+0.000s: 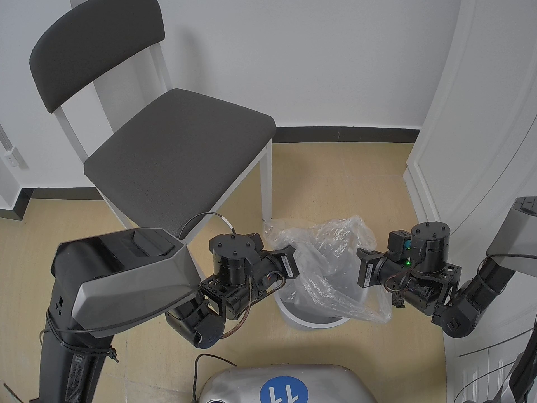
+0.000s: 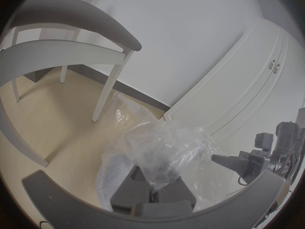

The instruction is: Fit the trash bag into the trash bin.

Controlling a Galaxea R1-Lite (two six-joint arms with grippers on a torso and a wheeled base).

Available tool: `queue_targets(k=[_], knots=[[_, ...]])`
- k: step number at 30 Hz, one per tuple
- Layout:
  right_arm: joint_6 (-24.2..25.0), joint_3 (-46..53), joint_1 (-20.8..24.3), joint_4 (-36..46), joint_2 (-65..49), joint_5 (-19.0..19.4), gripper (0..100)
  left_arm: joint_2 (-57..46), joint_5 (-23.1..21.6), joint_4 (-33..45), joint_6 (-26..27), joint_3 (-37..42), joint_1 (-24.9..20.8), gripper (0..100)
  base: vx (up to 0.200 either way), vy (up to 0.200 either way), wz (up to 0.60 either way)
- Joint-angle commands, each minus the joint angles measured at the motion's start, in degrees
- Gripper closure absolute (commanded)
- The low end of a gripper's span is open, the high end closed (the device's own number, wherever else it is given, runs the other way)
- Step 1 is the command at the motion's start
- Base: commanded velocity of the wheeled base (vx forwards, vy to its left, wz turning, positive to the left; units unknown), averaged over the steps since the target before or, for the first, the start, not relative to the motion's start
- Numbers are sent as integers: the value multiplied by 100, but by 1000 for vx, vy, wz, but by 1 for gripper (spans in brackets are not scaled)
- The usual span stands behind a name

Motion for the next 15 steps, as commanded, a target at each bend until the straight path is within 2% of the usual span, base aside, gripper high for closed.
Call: queue_targets(k=[1, 15], knots=[[-3, -1, -5, -2, 0, 1, 100, -1, 1, -4, -2, -1, 0, 100, 0, 0, 0], [-74, 26, -32, -2, 8, 1, 100, 7, 1, -4, -2, -1, 0, 100, 0, 0, 0]])
